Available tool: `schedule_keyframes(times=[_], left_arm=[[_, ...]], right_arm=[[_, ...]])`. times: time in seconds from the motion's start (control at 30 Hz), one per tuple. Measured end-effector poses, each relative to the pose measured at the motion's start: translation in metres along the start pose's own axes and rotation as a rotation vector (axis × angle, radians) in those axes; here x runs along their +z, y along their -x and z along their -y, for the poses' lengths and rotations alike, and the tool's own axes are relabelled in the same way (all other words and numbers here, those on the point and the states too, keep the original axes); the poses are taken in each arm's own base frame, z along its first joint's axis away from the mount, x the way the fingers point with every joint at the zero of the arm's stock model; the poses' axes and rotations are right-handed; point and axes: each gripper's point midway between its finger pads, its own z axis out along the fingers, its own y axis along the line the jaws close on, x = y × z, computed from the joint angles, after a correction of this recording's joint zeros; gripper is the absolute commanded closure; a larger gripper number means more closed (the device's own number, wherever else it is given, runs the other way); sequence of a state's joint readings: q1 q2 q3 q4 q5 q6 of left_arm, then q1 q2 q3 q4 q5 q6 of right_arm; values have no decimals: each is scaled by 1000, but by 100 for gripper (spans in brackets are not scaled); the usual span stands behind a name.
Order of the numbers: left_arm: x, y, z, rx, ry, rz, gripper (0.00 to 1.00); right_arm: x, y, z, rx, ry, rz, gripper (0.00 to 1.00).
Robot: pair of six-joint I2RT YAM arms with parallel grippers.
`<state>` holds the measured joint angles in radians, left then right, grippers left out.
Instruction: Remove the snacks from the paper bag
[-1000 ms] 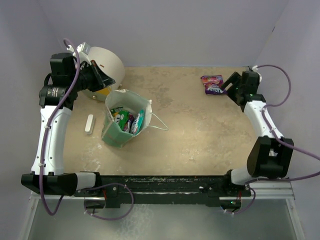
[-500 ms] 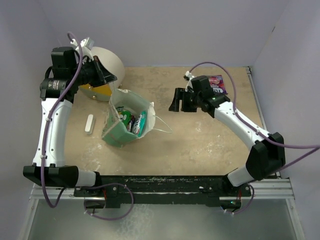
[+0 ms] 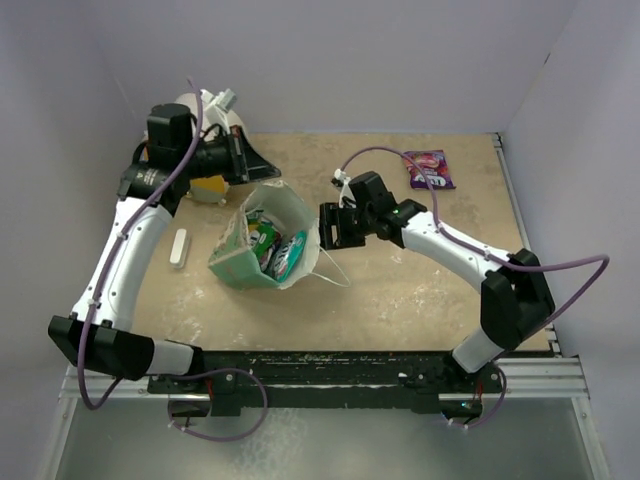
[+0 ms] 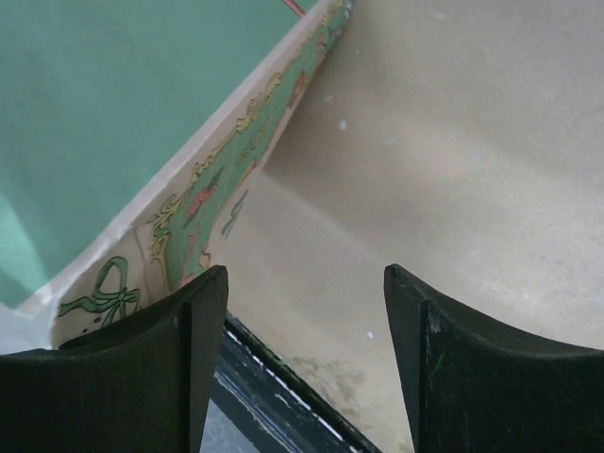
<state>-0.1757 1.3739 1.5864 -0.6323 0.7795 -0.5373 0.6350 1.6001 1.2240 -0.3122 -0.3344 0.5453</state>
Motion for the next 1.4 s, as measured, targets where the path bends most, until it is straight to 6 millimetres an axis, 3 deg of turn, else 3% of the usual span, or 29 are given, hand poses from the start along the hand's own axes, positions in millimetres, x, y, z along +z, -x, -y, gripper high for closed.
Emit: schedule_keyframes(times=[0.13,0.27,0.43,0.53,0.67,0.77,0.83,0.93,1.13,1.4], left_arm=[[13,-28,22,-22,-78,-37,100],[11,-49,40,-50,-113,-64,100],[12,-68,60,-59,-154,-100,100],[10,-75,62,-74,-151,-108,100],[6,-76,63,-83,-143,-95,100],[6,-75,62,-84,-132,-87,100],[7,-74,60,-85,-124,-81,100],[7,-73,59,-85,-118,-76,100],[5,-72,59,-83,-107,-60,100],[4,-68,55,-83,-79,-35,100]], right_arm=[[-5,-20,13,-2,-26,-23,27],[-27,-36,33,-39,-115,11,26],[-70,-26,42,-169,-194,148,25],[-99,-10,34,-299,-191,266,25],[-137,4,8,-546,-96,461,26],[-148,4,-18,-744,11,522,28],[-144,2,-37,-867,82,524,27],[-121,-16,-64,-1076,190,456,26],[-68,-61,-82,-1395,308,288,31],[-27,-48,-81,-1658,286,173,32]])
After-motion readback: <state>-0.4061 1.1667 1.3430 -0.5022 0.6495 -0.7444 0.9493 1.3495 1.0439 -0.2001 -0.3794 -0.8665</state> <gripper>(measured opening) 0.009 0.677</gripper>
